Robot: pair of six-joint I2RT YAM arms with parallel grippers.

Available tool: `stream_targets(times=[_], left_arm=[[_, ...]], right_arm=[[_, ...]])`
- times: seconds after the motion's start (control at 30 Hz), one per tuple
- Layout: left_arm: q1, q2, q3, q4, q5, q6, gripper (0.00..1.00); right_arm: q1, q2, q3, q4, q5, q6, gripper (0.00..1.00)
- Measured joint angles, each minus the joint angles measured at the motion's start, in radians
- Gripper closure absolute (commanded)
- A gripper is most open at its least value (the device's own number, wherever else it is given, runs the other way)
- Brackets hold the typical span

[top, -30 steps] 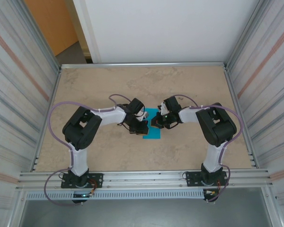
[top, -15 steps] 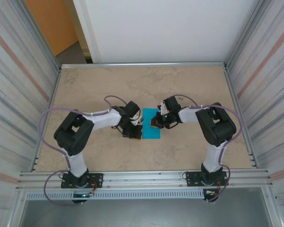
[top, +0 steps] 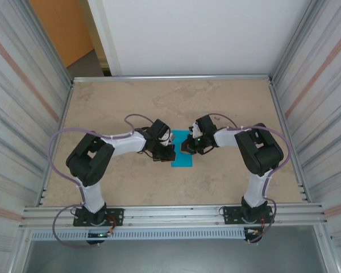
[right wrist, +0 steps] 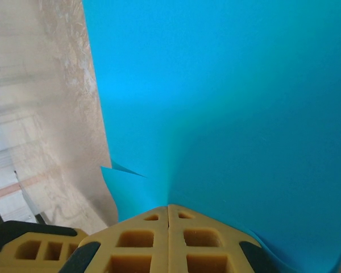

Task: Fold a paper plane with a square sheet of paper (pick it up from the middle)
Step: Fold the triangle a second time at the center of the table.

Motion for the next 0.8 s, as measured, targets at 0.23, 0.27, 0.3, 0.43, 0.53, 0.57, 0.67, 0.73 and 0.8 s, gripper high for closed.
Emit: stream_targets(times=[0.23, 0.27, 0.3, 0.43, 0.53, 0.57, 0.67, 0.73, 0.8], left_arm=[[0.01, 0.001, 0.0, 0.029, 0.001, -0.023, 1.0], [0.013, 0.0, -0.001, 0.032, 0.001, -0.027, 0.99], [0.018, -0.001, -0.002, 0.039, 0.001, -0.031, 0.98], [0.035, -0.019, -0.023, 0.07, 0.0, -0.049, 0.93], [0.047, -0.024, -0.031, 0.086, 0.0, -0.063, 0.92], [0.049, -0.024, -0.033, 0.093, 0.001, -0.065, 0.91], [0.052, -0.029, -0.043, 0.129, 0.009, -0.074, 0.91], [0.05, -0.038, -0.055, 0.153, 0.017, -0.082, 0.91], [0.042, -0.049, -0.066, 0.174, 0.019, -0.092, 0.9]], right_arm=[[0.0, -0.011, 0.03, -0.062, 0.044, 0.004, 0.87], [0.0, -0.016, 0.033, -0.072, 0.052, 0.004, 0.86], [0.0, -0.021, 0.034, -0.083, 0.058, 0.004, 0.85], [0.0, -0.048, 0.037, -0.122, 0.08, 0.003, 0.83], [0.0, -0.062, 0.046, -0.14, 0.096, 0.003, 0.82], [0.0, -0.064, 0.048, -0.143, 0.1, 0.003, 0.82], [0.0, -0.064, 0.05, -0.15, 0.106, 0.003, 0.83], [0.0, -0.064, 0.05, -0.154, 0.106, 0.003, 0.83], [0.001, -0.064, 0.05, -0.157, 0.112, 0.003, 0.84]])
